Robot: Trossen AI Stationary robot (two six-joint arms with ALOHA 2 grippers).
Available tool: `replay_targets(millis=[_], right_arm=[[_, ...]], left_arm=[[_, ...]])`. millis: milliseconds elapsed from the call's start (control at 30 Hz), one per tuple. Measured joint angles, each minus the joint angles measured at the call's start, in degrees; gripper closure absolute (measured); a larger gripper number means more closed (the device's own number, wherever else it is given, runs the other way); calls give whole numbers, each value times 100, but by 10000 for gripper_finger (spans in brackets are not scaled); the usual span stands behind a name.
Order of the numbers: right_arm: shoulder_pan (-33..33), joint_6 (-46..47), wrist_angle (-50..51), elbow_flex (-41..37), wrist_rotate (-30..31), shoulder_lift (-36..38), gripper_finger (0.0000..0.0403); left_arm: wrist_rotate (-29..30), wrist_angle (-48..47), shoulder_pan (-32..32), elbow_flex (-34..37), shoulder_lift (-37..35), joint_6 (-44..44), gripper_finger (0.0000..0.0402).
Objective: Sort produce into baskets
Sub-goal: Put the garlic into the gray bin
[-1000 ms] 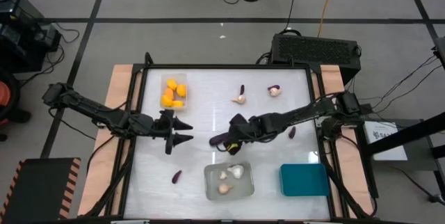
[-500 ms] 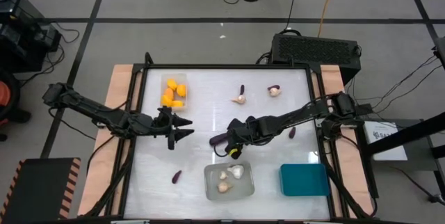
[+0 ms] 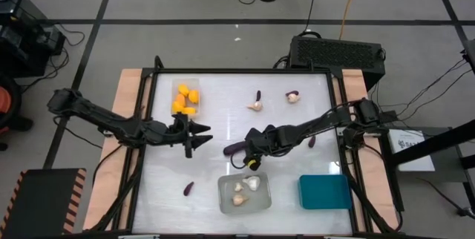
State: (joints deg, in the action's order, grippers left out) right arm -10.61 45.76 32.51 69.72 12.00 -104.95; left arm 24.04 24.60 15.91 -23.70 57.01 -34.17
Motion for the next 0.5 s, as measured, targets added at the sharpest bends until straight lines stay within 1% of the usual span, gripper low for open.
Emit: replay_targets(millis=[33,100,167,233,400,500], right_arm=[[0,2,-35,-62,-1,0,108],[0,2,-66,-163,-4,-2,108],[0,7,-79,-236,-4,-1,108],[0,74,-86,-294,-4,0,108],[0,159,-506,-471,-4,0,108],[0,159,-757,-584,9,0,108]], left_arm=[[-33,250,-20,0,132,6,169],[-332,717,-81,-49,419,39,169],[-729,823,-160,-216,693,44,169],[-945,746,-207,-369,916,44,169],[-1020,732,-293,-635,1344,46,169],[-1070,731,-311,-720,1458,39,169]])
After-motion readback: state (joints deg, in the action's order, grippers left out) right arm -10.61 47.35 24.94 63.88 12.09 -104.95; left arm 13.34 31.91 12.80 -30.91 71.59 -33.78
